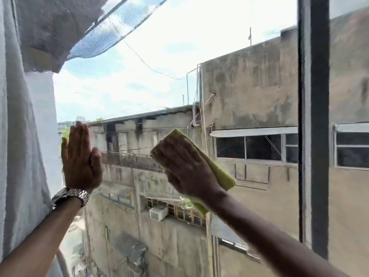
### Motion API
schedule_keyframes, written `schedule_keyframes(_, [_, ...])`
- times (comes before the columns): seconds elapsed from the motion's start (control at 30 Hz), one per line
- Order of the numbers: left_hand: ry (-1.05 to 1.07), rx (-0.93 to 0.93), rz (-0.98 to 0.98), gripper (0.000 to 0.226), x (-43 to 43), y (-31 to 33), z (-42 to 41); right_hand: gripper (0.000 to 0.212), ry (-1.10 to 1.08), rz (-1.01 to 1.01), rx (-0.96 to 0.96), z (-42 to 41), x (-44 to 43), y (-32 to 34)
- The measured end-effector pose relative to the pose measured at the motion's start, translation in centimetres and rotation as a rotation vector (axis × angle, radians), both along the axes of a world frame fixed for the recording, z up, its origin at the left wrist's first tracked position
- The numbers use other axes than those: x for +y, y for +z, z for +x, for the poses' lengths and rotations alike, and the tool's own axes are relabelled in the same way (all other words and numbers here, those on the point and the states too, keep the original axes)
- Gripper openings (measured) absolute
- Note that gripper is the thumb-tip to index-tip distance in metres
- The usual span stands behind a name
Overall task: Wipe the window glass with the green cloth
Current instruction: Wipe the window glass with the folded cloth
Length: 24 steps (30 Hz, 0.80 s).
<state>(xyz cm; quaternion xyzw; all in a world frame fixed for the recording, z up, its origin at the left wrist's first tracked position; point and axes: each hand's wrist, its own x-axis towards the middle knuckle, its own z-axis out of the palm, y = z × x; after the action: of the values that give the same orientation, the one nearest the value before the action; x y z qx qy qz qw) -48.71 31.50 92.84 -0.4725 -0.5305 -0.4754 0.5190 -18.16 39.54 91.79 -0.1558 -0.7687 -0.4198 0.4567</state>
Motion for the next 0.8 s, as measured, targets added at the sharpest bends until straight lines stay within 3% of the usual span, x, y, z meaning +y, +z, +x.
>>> schedule_keyframes(0.07, [0.009,-0.008,-0.006,0.063,0.2,0.0,-0.1,0.062,-0.089,0.028,-0.225,7.1,1.8,-3.8])
schedule_keyframes(0.1, [0.028,0.009,-0.013,0.063,0.3,-0.1,-0.2,0.062,-0.125,0.009,-0.19,10.4,2.6,-3.9])
schedule_keyframes(0.2, [0.065,-0.007,-0.027,0.059,-0.2,0.6,-0.2,0.061,-0.178,-0.081,0.198,15.4,4.4,0.4])
schedule_keyframes(0.33, [0.058,0.039,-0.106,0.064,0.5,1.9,5.7,0.056,-0.129,-0.226,0.653,11.6,3.6,10.2])
schedule_keyframes(0.47, [-0.031,0.195,-0.148,0.061,3.0,0.0,8.9,0.059,-0.09,-0.234,0.803,4.8,2.3,14.6])
schedule_keyframes(0.53, [-0.047,0.207,-0.116,0.061,3.4,0.0,8.1,0.058,-0.03,-0.169,0.661,2.1,1.9,12.3])
schedule_keyframes(0.63, [-0.042,0.233,-0.094,0.061,3.5,-0.3,7.4,0.057,-0.008,-0.049,0.246,0.0,1.9,3.2])
schedule_keyframes(0.73, [-0.04,0.19,-0.099,0.063,3.3,-0.3,8.2,0.058,-0.081,0.005,-0.152,3.3,1.9,-5.7])
schedule_keyframes(0.8, [-0.042,0.166,-0.103,0.063,3.0,-0.2,8.4,0.06,-0.131,0.06,-0.311,7.5,2.7,-6.8])
